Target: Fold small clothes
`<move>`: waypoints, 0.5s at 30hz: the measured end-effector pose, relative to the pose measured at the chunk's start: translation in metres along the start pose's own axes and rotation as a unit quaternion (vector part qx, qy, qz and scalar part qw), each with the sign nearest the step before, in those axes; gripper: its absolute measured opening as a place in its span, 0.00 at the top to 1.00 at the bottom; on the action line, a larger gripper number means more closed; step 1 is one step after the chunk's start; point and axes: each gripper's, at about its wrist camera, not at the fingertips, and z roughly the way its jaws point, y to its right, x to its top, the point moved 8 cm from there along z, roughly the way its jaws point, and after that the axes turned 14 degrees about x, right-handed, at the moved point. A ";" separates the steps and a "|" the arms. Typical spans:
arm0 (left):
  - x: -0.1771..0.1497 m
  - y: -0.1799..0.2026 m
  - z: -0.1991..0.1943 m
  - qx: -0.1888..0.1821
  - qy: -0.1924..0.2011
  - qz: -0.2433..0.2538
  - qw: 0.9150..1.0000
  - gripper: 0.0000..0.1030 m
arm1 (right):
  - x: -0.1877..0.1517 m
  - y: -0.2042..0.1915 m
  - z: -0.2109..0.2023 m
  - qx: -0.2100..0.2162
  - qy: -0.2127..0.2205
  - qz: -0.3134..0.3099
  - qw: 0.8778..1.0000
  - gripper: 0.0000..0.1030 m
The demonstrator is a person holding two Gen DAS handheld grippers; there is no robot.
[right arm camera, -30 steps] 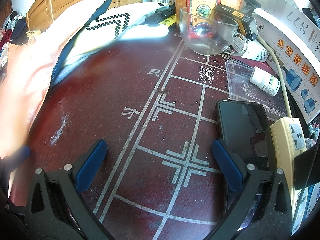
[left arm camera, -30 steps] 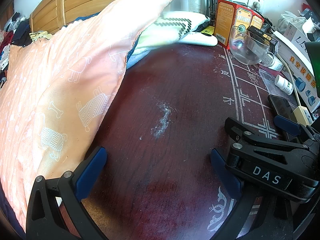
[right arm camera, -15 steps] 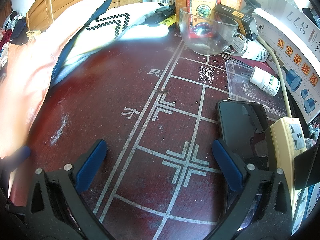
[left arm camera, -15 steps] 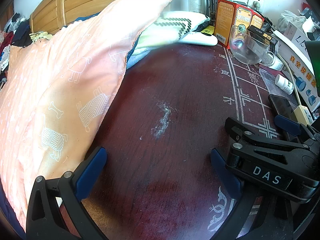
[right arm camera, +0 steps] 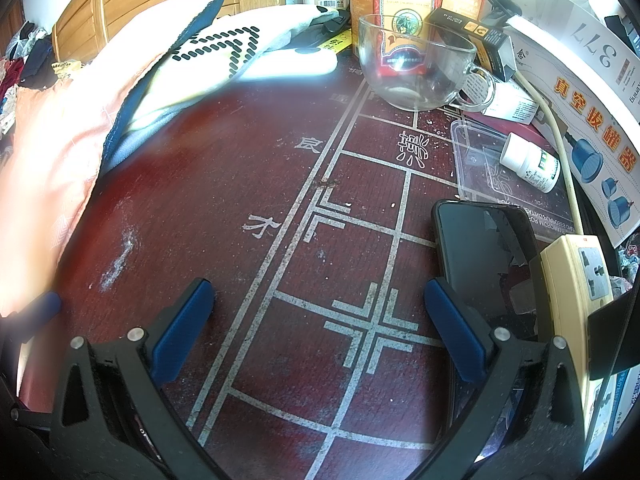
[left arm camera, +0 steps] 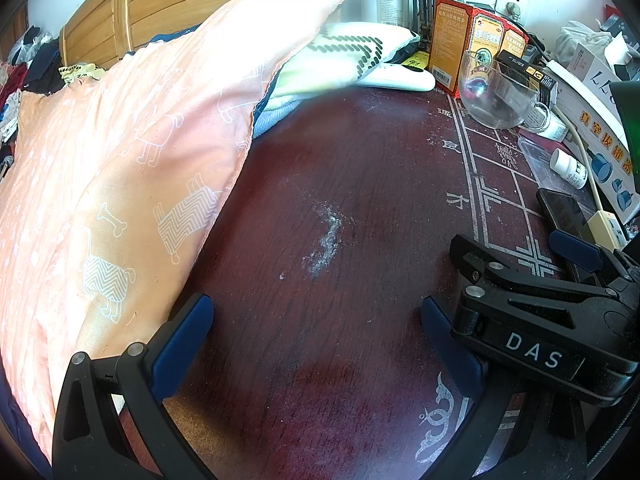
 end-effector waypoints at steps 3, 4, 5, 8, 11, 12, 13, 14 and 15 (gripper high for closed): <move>0.000 0.000 0.000 0.000 0.000 0.000 1.000 0.00 | 0.000 0.000 0.000 0.000 0.000 0.000 1.000 0.00; 0.000 0.000 0.000 0.000 0.000 0.000 1.000 0.00 | 0.000 0.000 0.000 0.000 0.000 0.000 1.000 0.00; 0.000 0.001 0.000 0.000 0.000 0.000 1.000 0.00 | 0.000 0.000 0.000 0.000 0.000 0.000 1.000 0.00; 0.000 0.000 0.000 0.000 0.000 0.000 1.000 0.00 | 0.000 0.000 0.000 0.000 0.000 0.000 1.000 0.00; 0.000 0.000 -0.001 0.000 0.000 0.000 1.000 0.00 | 0.000 0.000 0.000 0.000 0.000 0.000 1.000 0.00; 0.000 0.000 0.000 0.000 0.000 0.000 1.000 0.00 | 0.000 0.000 0.000 0.000 0.000 0.000 1.000 0.00; 0.000 0.000 -0.001 0.000 0.000 0.000 1.000 0.00 | 0.000 0.000 0.000 0.000 0.000 0.000 1.000 0.00; 0.000 0.000 -0.001 0.000 0.000 0.000 1.000 0.00 | 0.000 0.000 0.000 0.000 0.000 0.000 1.000 0.00; 0.000 -0.001 0.000 0.000 0.000 0.000 1.000 0.00 | 0.000 0.000 0.000 0.000 0.000 0.000 1.000 0.00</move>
